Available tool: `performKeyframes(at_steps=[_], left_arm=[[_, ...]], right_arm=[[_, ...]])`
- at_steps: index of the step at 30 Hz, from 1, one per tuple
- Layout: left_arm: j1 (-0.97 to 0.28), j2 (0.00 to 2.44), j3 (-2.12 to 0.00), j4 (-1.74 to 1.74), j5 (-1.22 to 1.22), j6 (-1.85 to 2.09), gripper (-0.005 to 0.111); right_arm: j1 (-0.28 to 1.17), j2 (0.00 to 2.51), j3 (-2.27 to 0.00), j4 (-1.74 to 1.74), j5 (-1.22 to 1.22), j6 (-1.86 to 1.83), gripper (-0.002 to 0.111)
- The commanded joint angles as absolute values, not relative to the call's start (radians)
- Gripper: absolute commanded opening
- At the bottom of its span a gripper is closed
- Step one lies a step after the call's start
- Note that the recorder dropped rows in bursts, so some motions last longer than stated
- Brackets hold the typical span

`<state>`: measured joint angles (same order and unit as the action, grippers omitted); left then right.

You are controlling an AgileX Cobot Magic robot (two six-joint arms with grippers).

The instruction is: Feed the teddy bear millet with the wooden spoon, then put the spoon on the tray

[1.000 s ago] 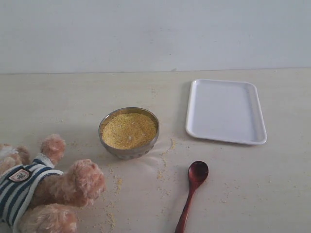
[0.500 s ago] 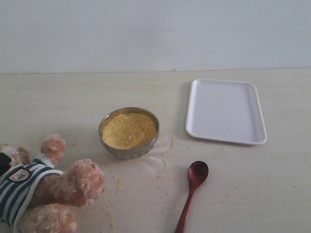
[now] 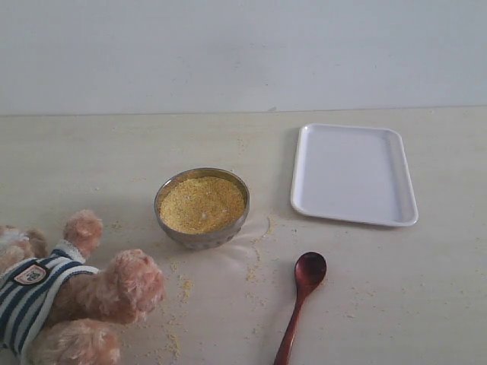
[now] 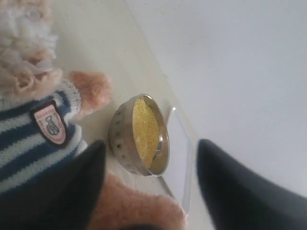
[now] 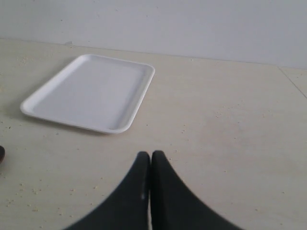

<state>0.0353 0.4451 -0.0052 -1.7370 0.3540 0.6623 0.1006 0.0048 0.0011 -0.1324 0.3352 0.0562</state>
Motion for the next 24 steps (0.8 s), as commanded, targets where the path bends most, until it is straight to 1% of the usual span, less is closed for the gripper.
performKeyframes(at_steps=[1,2,3,4,6,8,10,13,15,20,24], left_arm=[[0.037,0.438,0.0,-1.731,0.357,0.682,0.091],[0.037,0.438,0.0,-1.731,0.357,0.667,0.098],[0.037,0.438,0.0,-1.729,0.36,0.667,0.102],[0.037,0.438,0.0,-1.715,0.363,0.667,0.103],[0.037,0.438,0.0,-1.654,0.375,0.667,0.103],[0.037,0.438,0.0,-1.533,0.441,0.61,0.101],[0.037,0.44,0.0,-1.357,0.499,0.386,0.097],[0.037,0.44,0.0,-1.129,0.508,0.118,0.093],[0.037,0.44,0.0,-1.079,0.498,0.037,0.092],[0.037,0.44,0.0,-1.077,0.382,0.046,0.092],[0.037,0.493,0.0,-0.954,0.313,0.07,0.092]], right_arm=[[0.101,0.0,0.0,-0.135,0.327,0.055,0.0],[0.101,0.0,0.0,-0.135,0.327,0.055,0.0],[0.101,0.0,0.0,-0.135,0.327,0.055,0.0],[0.101,0.0,0.0,-0.135,0.327,0.055,0.0],[0.101,0.0,0.0,-0.135,0.327,0.055,0.0],[0.101,0.0,0.0,-0.135,0.327,0.055,0.0],[0.101,0.0,0.0,-0.135,0.327,0.055,0.0],[0.101,0.0,0.0,-0.135,0.327,0.055,0.0],[0.101,0.0,0.0,-0.135,0.327,0.055,0.0],[0.101,0.0,0.0,-0.135,0.327,0.053,0.0],[0.101,0.0,0.0,-0.135,0.327,0.055,0.0]])
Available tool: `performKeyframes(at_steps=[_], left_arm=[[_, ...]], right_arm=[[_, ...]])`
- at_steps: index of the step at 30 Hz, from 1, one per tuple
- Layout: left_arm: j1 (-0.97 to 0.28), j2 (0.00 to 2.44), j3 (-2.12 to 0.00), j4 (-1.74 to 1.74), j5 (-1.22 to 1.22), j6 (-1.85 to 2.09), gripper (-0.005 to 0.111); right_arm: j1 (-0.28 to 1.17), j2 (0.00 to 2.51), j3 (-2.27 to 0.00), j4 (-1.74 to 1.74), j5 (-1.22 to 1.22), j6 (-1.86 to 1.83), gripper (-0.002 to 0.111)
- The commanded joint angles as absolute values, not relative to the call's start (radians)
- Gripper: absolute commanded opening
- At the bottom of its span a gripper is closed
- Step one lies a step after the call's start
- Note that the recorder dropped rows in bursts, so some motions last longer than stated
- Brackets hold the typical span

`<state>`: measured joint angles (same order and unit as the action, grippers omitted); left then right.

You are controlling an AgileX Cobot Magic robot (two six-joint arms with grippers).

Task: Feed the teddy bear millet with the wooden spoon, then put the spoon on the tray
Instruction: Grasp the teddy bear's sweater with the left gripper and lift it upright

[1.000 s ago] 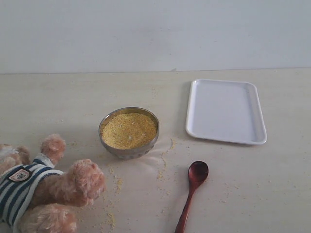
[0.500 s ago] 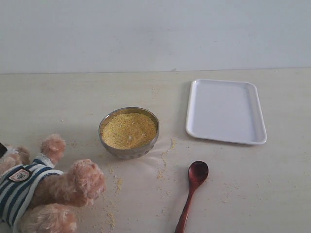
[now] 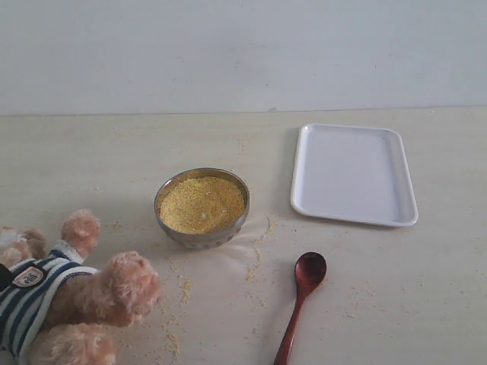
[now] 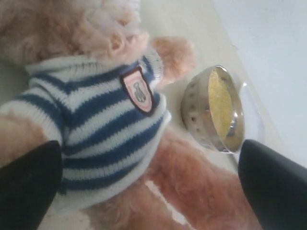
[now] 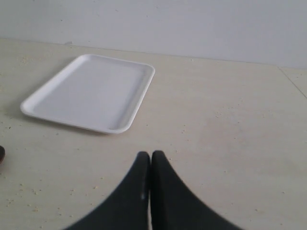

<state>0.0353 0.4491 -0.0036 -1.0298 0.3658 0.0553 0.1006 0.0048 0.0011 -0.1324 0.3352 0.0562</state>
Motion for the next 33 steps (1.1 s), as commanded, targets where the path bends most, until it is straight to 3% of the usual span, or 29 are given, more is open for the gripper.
performKeyframes(at_steps=[1,19,25,33], left_arm=[[0.037,0.51,0.0,-0.954,0.306,0.07,0.092],[0.037,0.865,0.0,-0.961,0.077,0.11,0.092],[0.037,0.985,-0.085,-0.961,0.027,0.137,0.092],[0.037,1.281,-0.263,-1.037,0.192,0.131,0.092]], right_arm=[[0.101,0.0,0.0,-0.135,0.327,0.055,0.0],[0.101,0.0,0.0,-0.135,0.327,0.055,0.0],[0.101,0.0,0.0,-0.135,0.327,0.055,0.0],[0.101,0.0,0.0,-0.135,0.327,0.055,0.0]])
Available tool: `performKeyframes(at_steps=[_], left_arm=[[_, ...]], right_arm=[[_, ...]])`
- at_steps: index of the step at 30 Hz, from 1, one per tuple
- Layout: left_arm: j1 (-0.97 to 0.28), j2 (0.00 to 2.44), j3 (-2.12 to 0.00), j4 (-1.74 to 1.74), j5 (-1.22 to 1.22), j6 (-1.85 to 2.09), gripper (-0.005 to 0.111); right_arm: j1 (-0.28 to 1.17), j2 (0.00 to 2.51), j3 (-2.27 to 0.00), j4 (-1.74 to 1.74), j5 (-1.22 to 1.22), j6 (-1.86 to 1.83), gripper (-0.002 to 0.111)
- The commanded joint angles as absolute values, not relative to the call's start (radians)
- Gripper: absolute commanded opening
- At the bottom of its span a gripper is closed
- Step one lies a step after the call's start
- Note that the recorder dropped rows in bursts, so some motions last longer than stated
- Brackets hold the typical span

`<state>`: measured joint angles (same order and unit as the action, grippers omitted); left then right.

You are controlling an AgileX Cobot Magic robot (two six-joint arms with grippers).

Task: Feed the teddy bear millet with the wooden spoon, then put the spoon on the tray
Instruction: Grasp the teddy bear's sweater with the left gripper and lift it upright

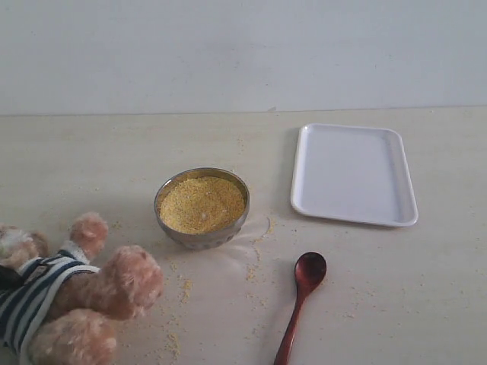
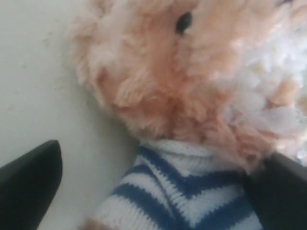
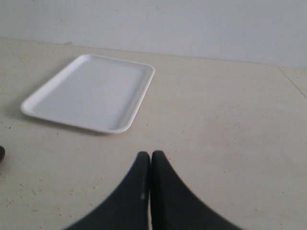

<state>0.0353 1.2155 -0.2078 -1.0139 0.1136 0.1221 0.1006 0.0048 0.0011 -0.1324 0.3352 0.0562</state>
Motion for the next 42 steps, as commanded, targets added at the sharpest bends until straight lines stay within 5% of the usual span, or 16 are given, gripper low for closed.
performKeyframes(at_steps=[1,13,19,26,35,42], left_arm=[[0.037,1.31,-0.287,-1.039,0.216,0.131,0.092],[0.037,1.43,-0.324,-1.336,0.244,0.388,0.087],[0.037,1.496,-0.324,-1.669,0.339,0.676,0.042],[0.037,1.574,-0.352,-1.744,0.53,0.921,0.005],[0.081,1.452,-0.43,-1.738,0.673,1.148,0.005],[0.21,1.295,-0.541,-1.264,0.721,0.957,0.005]], right_arm=[[0.101,0.0,0.0,-0.135,0.327,0.055,0.0],[0.101,0.0,0.0,-0.135,0.327,0.055,0.0],[0.101,0.0,0.0,-0.135,0.327,0.055,0.0],[0.101,0.0,0.0,-0.135,0.327,0.055,0.0],[0.101,0.0,0.0,-0.135,0.321,0.055,0.0],[0.101,0.0,0.0,-0.135,0.321,0.055,0.0]])
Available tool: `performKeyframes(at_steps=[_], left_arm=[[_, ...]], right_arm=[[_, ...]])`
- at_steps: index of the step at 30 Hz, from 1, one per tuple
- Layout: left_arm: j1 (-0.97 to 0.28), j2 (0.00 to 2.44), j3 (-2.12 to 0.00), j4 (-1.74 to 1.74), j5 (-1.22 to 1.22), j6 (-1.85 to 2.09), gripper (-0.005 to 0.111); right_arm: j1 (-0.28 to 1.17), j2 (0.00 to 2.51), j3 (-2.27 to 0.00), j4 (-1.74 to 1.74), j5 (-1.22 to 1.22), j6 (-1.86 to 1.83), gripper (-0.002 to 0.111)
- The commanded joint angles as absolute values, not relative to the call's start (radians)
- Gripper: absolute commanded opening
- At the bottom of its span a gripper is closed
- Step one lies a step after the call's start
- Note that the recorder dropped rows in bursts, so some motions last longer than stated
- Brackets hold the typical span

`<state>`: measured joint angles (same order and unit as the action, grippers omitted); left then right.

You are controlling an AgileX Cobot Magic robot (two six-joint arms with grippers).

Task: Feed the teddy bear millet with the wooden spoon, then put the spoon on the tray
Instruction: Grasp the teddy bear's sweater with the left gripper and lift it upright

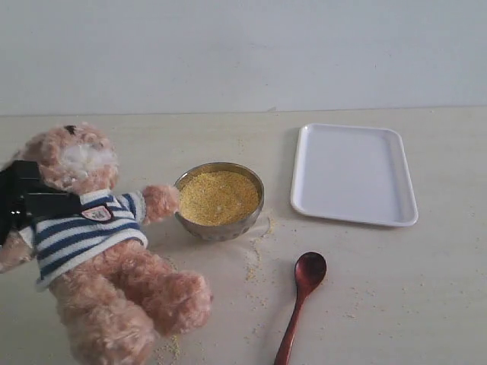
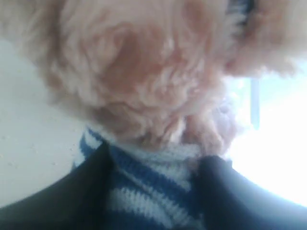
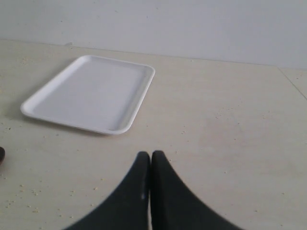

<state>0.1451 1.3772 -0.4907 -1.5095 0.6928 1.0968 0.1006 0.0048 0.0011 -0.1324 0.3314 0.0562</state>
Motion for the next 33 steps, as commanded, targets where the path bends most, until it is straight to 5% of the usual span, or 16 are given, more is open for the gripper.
performKeyframes(at_steps=[1,10,33], left_arm=[[0.235,1.273,-0.555,-1.194,0.721,0.917,0.005],[0.309,1.277,-0.602,-0.985,0.68,0.923,0.005],[0.309,1.445,-0.641,-1.625,0.956,1.392,0.005]], right_arm=[[0.101,0.0,0.0,-0.135,0.321,0.055,0.0],[0.101,0.0,0.0,-0.135,0.321,0.055,0.0],[0.101,0.0,0.0,-0.135,0.321,0.053,0.0]])
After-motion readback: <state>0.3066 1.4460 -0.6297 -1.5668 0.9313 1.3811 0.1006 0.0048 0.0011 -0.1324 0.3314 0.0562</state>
